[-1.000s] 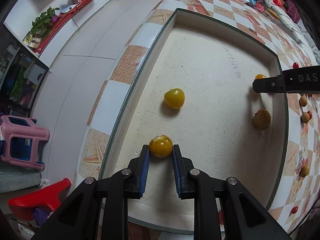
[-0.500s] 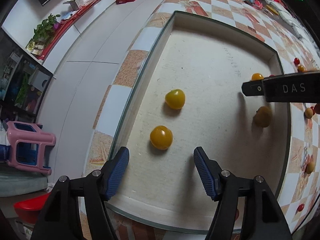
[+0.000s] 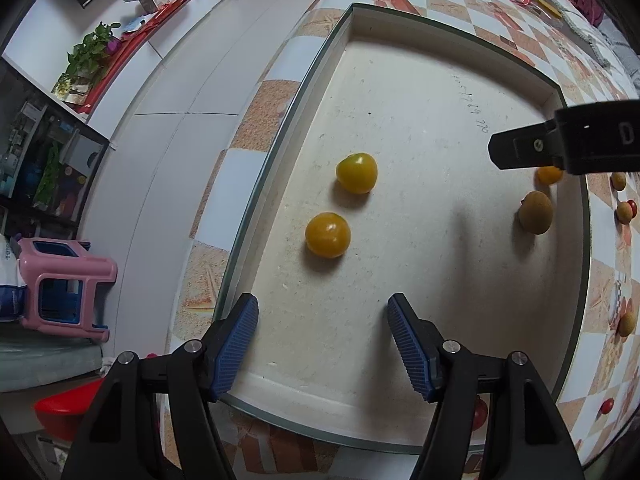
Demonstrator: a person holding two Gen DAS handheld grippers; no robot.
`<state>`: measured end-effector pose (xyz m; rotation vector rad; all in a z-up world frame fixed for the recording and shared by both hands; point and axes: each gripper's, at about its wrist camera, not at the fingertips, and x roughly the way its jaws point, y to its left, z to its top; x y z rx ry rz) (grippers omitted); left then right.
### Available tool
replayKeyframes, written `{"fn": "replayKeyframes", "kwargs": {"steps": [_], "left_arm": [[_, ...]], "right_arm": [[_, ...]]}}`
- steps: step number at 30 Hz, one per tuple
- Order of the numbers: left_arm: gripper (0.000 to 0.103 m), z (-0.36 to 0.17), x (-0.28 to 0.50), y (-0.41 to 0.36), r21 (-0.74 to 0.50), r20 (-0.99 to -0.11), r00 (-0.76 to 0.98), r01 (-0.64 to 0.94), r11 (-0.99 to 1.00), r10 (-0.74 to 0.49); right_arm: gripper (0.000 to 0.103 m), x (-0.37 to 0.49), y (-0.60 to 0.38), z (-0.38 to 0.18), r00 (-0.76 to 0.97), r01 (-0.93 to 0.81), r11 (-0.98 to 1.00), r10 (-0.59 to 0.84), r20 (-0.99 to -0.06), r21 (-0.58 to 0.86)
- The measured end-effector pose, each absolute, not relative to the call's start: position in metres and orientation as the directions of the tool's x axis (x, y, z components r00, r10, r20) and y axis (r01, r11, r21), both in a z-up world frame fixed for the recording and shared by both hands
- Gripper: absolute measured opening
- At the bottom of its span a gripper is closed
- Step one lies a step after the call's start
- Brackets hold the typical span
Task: Organize fruits
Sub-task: 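Move both tools out of the tray toward the fruits on the table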
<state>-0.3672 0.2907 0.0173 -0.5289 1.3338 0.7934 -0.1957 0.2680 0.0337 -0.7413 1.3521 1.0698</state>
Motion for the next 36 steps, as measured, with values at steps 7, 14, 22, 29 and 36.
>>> {"fn": "replayKeyframes", "kwargs": {"steps": [7,14,22,29,36], "left_arm": [[0.069,0.022,-0.369,0.292,0.108,-0.978,0.035,-0.756,0.646,0.204],[0.069,0.031,-0.369,0.289,0.111,-0.978,0.037,-0.748,0.655,0.208],[0.069,0.042,-0.361,0.277,0.112,-0.977,0.047,-0.718,0.687,0.207],[0.069,0.05,-0.346,0.258,0.105,-0.977,0.068,-0.666,0.738,0.201],[0.069,0.061,-0.319,0.231,0.102,-0.975,0.102,-0.592,0.799,0.2]], "right_arm": [[0.094,-0.199,0.261,0.049,-0.084,-0.914,0.375,0.195,-0.977,0.153],[0.094,-0.186,0.238,0.065,-0.068,-0.893,0.421,0.226,-0.972,0.16],[0.094,-0.176,0.213,0.073,-0.071,-0.854,0.489,0.225,-0.972,0.175],[0.094,-0.162,0.173,0.07,-0.07,-0.804,0.567,0.21,-0.975,0.18],[0.094,-0.146,0.126,0.065,-0.061,-0.75,0.638,0.198,-0.978,0.176]]}}
